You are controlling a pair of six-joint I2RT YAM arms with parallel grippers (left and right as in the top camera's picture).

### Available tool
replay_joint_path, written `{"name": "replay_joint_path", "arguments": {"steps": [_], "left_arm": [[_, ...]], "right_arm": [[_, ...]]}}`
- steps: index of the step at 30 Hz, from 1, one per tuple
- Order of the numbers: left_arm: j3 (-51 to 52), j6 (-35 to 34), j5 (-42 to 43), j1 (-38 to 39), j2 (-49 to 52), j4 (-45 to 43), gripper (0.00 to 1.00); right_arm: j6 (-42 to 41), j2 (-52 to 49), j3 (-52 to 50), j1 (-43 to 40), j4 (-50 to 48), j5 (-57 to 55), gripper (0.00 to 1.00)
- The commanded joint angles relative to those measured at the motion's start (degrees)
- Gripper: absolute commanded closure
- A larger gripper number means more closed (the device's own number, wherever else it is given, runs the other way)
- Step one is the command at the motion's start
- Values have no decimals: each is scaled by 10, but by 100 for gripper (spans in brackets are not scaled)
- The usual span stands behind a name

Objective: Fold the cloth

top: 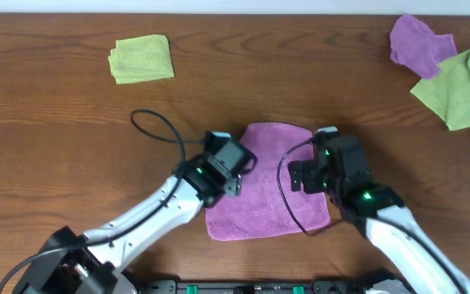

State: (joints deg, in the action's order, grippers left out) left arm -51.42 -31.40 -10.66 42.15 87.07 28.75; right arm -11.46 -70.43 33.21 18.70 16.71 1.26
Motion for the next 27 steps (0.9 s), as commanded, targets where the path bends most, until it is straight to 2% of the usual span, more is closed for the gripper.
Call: {"name": "replay_joint_path", "arguments": {"steps": [1,5,13,18,25,27], "left_arm": [[0,29,16,-41,14,-25,19],[0,45,55,-74,43,-58,22],[-1,39,168,-76,130,-144,23],[-1,40,187,-77,131,-152,22],[-1,40,270,-77,135,-168,24],[-1,40,272,-77,136,-168,26]], "right_arm": [[26,-60,1,-21,-28,-9,2],[31,-82,7,-29,-43,-5,2],[41,-82,16,-29,-63,-5,1],[41,-82,17,-29,-67,1,1],[41,-82,17,-29,-70,35,1],[41,-82,17,-29,-69,35,2]]}}
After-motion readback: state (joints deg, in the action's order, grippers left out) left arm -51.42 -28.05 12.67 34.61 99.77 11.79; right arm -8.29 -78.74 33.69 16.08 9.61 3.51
